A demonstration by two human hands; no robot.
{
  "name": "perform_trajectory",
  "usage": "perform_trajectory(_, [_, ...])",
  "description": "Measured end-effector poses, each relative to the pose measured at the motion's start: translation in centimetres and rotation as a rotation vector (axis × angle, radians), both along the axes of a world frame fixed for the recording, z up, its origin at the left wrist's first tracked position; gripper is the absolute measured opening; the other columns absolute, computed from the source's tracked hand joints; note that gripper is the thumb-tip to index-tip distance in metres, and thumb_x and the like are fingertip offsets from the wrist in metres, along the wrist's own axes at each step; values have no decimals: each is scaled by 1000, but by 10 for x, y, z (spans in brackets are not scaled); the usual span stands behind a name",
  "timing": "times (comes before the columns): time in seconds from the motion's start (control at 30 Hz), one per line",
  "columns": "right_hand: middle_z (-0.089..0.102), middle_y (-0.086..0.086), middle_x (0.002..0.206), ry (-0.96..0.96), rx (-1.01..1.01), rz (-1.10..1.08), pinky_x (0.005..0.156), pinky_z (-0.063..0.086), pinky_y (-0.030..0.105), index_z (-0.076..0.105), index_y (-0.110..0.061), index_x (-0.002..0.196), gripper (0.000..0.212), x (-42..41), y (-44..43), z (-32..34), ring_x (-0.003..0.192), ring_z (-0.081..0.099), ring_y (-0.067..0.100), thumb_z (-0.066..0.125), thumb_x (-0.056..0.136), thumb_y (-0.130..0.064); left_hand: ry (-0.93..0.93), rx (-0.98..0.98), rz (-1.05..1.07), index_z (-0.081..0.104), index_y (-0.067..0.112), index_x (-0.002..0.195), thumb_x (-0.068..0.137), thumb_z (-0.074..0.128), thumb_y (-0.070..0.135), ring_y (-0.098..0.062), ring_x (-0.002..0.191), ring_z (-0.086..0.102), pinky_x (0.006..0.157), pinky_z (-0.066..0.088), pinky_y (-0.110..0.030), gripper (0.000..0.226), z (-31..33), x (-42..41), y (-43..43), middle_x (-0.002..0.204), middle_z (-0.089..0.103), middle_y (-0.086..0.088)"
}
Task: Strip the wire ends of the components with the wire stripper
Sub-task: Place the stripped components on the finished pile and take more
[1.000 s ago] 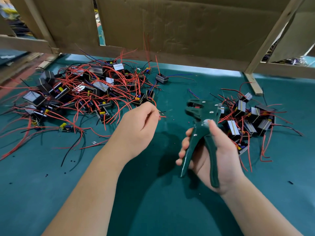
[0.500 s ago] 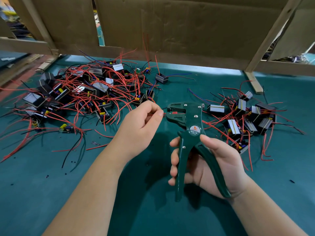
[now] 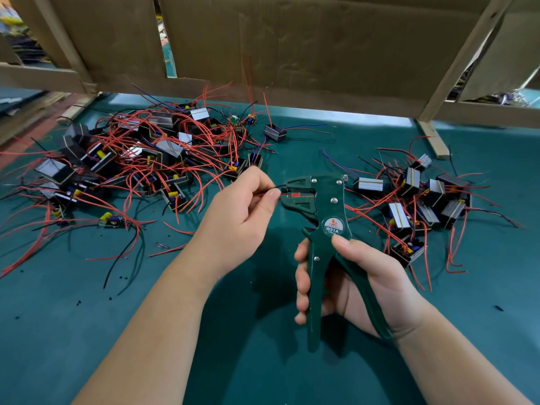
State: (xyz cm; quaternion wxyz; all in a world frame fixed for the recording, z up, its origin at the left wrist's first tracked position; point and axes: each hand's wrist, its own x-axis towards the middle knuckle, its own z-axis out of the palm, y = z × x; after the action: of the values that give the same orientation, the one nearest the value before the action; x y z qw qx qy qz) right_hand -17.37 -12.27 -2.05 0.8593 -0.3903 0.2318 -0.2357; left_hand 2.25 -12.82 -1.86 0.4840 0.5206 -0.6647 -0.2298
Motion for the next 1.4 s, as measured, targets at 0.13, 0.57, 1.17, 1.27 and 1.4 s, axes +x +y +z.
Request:
perform_trajectory(0.13, [61, 18, 78, 9, 2, -13, 65, 56, 46, 68, -7, 94, 53, 1, 0, 0, 66, 62, 32, 82, 65, -49, -2, -2, 3, 44, 21, 79, 93, 46, 25, -6, 50, 31, 50, 27, -16, 15, 1, 0, 0, 56, 41, 14])
perform_trajectory(0.57, [46, 9, 55, 298, 73, -433, 41, 39, 27, 54, -13, 73, 49, 23, 11, -5, 40, 42, 23, 71, 65, -58, -226, 22, 151, 49, 18, 87, 99, 47, 28, -8, 65, 47, 58, 29, -24, 16, -12, -6, -2, 63, 50, 8])
perform_trajectory(1.17, [66, 17, 94, -201, 25, -449, 73, 55, 48, 67, -2, 111, 50, 12, -6, -3, 72, 64, 31, 61, 71, -31, -89, 90, 173, 51, 24, 78, 98, 51, 24, -4, 54, 41, 54, 33, -13, 19, -9, -6, -4, 62, 51, 14])
perform_trajectory(1.27, [62, 19, 86, -214, -5, -356, 75, 54, 49, 58, 1, 127, 71, 13, -5, -3, 76, 63, 33, 74, 66, -29, -86, 119, 129, 53, 23, 78, 97, 53, 24, -5, 51, 41, 51, 33, -15, 19, -10, -13, -3, 58, 51, 14])
perform_trajectory(1.4, [58, 22, 85, -165, -24, -378, 72, 55, 48, 57, -1, 131, 68, 17, -3, -1, 75, 61, 33, 69, 67, -22, -131, 175, 84, 53, 26, 75, 95, 56, 25, -3, 51, 43, 54, 35, -17, 20, -11, -17, -1, 59, 55, 15])
